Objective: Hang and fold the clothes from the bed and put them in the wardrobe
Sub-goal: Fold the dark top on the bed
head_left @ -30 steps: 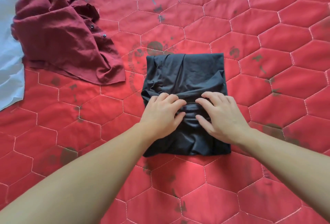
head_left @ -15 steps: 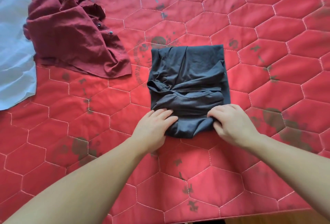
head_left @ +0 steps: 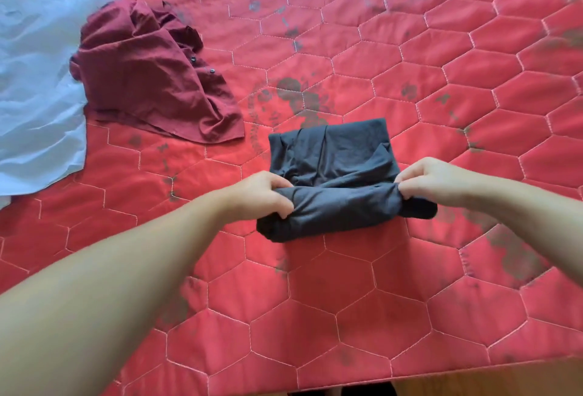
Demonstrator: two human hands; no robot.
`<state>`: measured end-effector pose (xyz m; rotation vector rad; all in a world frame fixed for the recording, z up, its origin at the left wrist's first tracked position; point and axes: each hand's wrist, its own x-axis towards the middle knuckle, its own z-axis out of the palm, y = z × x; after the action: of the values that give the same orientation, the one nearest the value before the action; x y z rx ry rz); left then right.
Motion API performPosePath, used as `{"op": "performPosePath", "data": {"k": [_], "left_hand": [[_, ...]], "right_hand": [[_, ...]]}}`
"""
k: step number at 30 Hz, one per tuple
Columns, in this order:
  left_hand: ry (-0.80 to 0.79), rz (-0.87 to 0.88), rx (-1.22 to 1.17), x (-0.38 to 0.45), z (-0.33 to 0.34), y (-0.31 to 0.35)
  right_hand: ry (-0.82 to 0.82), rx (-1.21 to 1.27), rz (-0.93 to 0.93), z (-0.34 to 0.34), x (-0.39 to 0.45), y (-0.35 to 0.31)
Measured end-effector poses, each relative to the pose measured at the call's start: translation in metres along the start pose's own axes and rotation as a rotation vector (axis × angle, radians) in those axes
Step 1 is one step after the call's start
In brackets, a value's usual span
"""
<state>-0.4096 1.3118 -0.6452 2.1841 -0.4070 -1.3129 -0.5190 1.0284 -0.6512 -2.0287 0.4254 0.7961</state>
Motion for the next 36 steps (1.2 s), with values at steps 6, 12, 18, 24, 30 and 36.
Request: {"op": "performPosePath", "data": {"k": [6,12,18,24,30,36], "left_hand": [[0.252,-0.086,-0.433,0.016,-0.005,-0.007],[0.406,-0.179,-0.854,0.032,0.023,-0.026],[0.386,-0.071,-1.037,0.040,0.029,-0.025],[0.588,-0.053,-1.063,0.074,0.006,-0.010],[0.631,-0.181,-0.835,0.083,0.025,-0.015],[0.835,-0.127,-0.726,0.090,0.019,-0.021]], "right_hand": [[0.170,0.393,0.113,0.001,0.023,-0.005],[0.275,0.594,0.155,0.020,0.039,0.009],[0.276,0.801,0.169,0.012,0.049,0.011],[0.331,0.955,0.173,-0.012,0.077,0.000],[0.355,0.543,0.178,0.004,0.089,0.012],[0.630,0.518,0.079,0.001,0.102,0.012]]}}
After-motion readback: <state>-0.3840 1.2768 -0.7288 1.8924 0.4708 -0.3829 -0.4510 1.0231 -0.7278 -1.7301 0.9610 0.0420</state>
